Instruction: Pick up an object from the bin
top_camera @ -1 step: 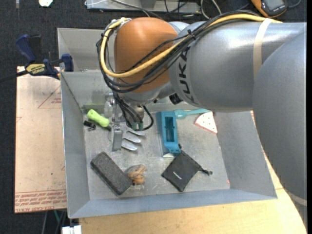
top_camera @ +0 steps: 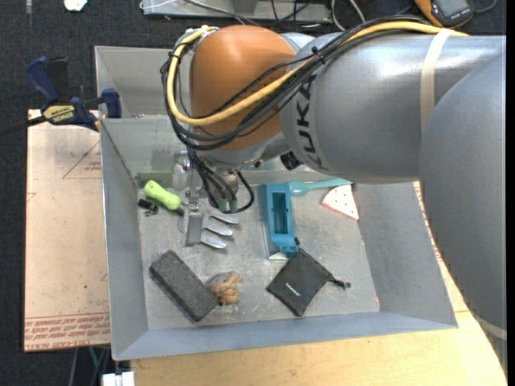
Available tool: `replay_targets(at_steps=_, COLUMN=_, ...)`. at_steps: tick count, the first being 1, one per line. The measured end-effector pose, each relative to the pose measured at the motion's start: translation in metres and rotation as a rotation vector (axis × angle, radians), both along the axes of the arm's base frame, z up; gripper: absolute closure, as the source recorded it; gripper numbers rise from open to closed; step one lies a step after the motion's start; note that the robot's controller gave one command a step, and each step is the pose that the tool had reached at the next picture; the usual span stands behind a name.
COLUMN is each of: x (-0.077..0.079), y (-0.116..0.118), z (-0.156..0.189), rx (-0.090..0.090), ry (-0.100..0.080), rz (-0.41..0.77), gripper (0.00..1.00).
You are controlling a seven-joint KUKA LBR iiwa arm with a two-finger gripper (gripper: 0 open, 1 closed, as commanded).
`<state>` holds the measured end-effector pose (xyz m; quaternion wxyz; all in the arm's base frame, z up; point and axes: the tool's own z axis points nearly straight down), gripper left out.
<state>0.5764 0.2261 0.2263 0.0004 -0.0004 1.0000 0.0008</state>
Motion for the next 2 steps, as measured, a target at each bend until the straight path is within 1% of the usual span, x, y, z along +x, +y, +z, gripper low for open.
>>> replay_targets(at_steps=1, x=-0.016, y=-0.012, z=-0.042, rx=0.001, ry=-0.003, rz=0.087, gripper=0.0)
replay_targets(at_steps=2, x=-0.007, y=-0.026, z=-0.077, rx=0.003, ry=-0.004, rz=-0.027, gripper=0.0)
